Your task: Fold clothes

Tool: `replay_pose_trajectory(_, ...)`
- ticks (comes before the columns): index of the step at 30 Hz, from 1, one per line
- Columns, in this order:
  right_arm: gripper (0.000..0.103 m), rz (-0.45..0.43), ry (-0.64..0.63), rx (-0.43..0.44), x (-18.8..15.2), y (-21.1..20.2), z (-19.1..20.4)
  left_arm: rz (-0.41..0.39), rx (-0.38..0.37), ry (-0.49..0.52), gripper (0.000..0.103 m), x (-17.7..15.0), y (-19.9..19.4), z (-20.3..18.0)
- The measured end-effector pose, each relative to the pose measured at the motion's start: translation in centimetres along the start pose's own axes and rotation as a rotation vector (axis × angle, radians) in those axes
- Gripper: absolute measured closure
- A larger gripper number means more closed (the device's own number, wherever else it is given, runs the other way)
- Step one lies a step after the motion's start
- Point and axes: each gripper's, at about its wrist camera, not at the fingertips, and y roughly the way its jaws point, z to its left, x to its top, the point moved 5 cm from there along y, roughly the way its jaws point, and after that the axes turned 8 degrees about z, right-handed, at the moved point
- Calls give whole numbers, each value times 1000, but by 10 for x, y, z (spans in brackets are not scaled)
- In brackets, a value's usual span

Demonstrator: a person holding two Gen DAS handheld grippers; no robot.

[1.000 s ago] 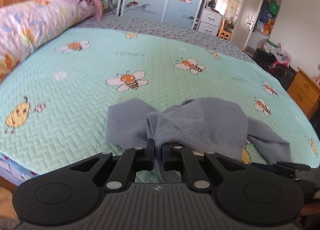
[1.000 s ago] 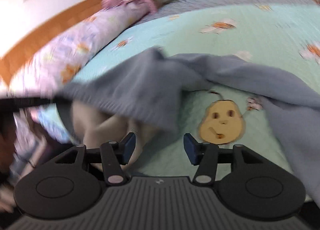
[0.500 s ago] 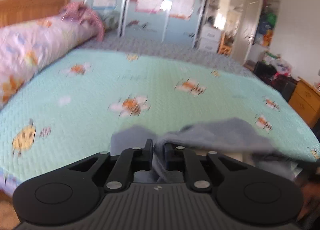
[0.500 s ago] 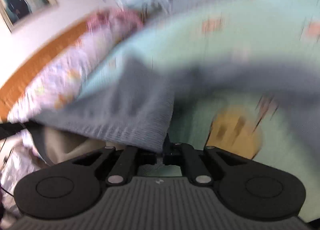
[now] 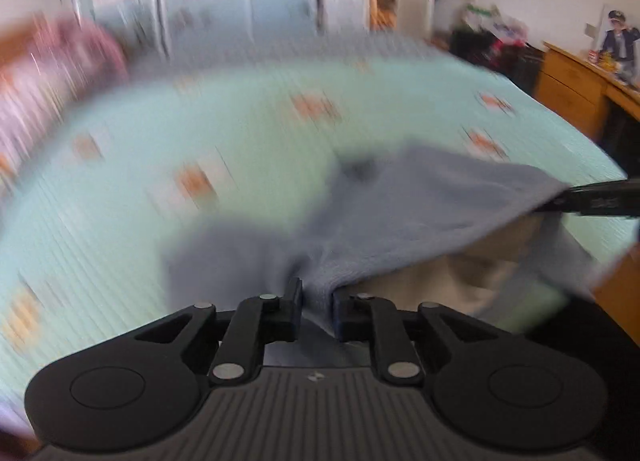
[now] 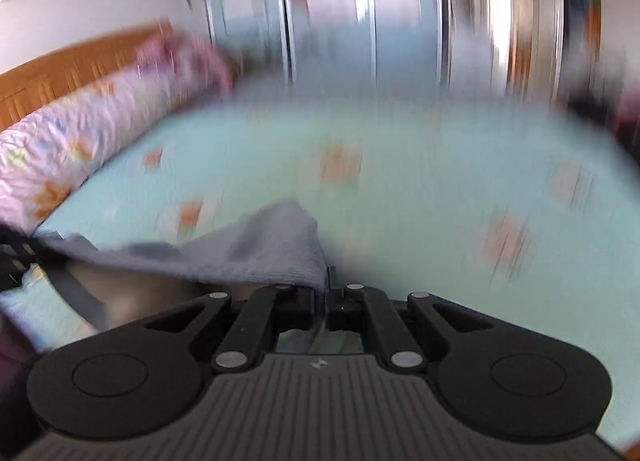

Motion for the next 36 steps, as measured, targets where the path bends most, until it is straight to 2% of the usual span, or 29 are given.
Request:
replay_pose_trajectory(2, 98, 35, 26, -3, -35, 12, 0, 39, 35, 34, 90, -23, 11, -7)
replay_pose_trajectory(4, 98, 44, 62, 19, -52, 15, 3, 38, 47, 18, 90, -29, 12, -4)
replay_pose_trajectory(7, 98, -25, 92, 29, -49, 4, 15, -34, 10, -14, 90, -13, -7, 8)
replay_pose_trajectory(10, 98, -136, 114, 49, -24, -17, 11, -119, -10, 21, 90, 15, -32, 5)
replay_pose_trajectory(12, 98, -172, 136, 83, 12, -22, 7, -151, -22, 84, 90, 55, -44, 0)
replay_pose_trajectory(14, 98, -206, 160, 120, 51, -26, 3, -197, -30, 154, 91, 108, -65, -10)
replay_pose_trajectory(17, 98, -292, 206, 175, 140, -50, -12, -306, -59, 193, 92, 223, -113, -16)
replay_pose_trajectory(20, 98, -411, 270, 218, 235, -107, -35, -439, -80, 209, 92, 329, -184, -39)
replay_pose_trajectory(21, 98, -464, 282, 224, 266, -133, -43, -491, -66, 233, 92, 352, -209, -52)
replay_pose_trajectory(23, 98, -565, 300, 244, 314, -189, -61, -568, -64, 271, 92, 371, -240, -80)
replay_pose_trajectory(25, 98, -651, 297, 263, 341, -240, -79, -643, -66, 310, 92, 388, -269, -109)
replay_pose_trajectory(27, 98, -703, 290, 295, 348, -280, -95, -639, -157, 365, 92, 371, -257, -138)
replay_pose_trajectory(28, 98, -721, 286, 311, 345, -297, -104, -633, -178, 404, 90, 359, -243, -153)
replay_pose_trajectory(30, 98, -742, 269, 298, 329, -321, -120, -617, -169, 482, 83, 332, -205, -185)
replay_pose_trajectory(31, 98, -742, 261, 280, 320, -329, -129, -599, -160, 516, 78, 319, -182, -203)
replay_pose_trajectory(34, 98, -716, 270, 240, 293, -341, -157, -500, -226, 560, 77, 283, -117, -247)
replay_pose_trajectory(36, 98, -698, 282, 224, 277, -344, -171, -481, -280, 587, 77, 255, -93, -275)
